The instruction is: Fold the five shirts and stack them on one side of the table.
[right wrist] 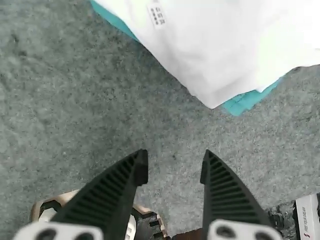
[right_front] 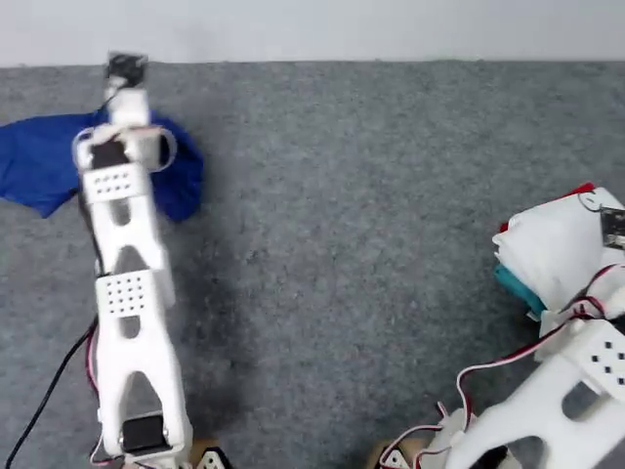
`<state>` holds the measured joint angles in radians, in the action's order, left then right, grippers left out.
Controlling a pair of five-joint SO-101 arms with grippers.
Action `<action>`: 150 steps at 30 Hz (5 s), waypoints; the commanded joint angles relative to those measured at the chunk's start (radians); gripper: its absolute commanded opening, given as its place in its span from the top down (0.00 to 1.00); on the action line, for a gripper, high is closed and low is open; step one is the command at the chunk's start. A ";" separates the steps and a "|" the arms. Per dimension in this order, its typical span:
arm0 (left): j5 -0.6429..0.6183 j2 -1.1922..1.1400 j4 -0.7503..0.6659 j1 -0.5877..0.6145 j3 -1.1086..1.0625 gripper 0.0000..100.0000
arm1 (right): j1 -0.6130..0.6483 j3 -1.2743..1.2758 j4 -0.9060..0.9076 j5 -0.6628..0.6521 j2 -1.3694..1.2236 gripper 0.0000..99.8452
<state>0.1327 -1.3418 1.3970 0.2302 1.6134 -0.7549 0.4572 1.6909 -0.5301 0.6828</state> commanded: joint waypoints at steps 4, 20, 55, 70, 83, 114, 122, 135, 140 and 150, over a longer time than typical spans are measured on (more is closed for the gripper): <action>-0.021 0.282 0.362 -0.167 0.061 0.99 | 0.004 -0.035 0.004 -0.002 0.033 0.82; -0.152 -0.114 0.051 0.095 0.062 0.86 | 0.008 -0.032 0.002 -0.003 0.033 0.82; -0.140 0.365 0.362 -0.624 -0.297 0.99 | 0.004 -0.031 0.007 -0.002 0.033 0.82; -0.140 0.249 0.361 -0.180 -0.420 0.86 | 0.007 -0.029 0.007 -0.002 0.033 0.81; -0.144 0.181 0.354 -0.084 -0.430 0.70 | 0.008 -0.029 0.005 -0.002 0.033 0.82; -0.295 0.631 0.361 -0.692 -0.306 0.99 | 0.004 0.014 -0.027 -0.002 0.033 0.82; -0.292 0.848 0.361 -0.984 -0.383 0.99 | 0.004 0.014 -0.025 -0.002 0.033 0.82; -0.058 1.240 0.361 -1.169 -0.371 0.99 | 0.002 0.014 -0.024 -0.002 0.033 0.82; -0.003 1.283 0.361 -1.082 -0.372 0.99 | 0.002 0.014 -0.021 -0.002 0.033 0.82; -0.003 1.286 0.361 -0.950 -0.371 0.99 | 0.002 0.014 -0.018 -0.002 0.033 0.82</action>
<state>0.1143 -0.0974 1.7361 -0.7518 1.2160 -0.7549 0.4757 1.6771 -0.5301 0.6828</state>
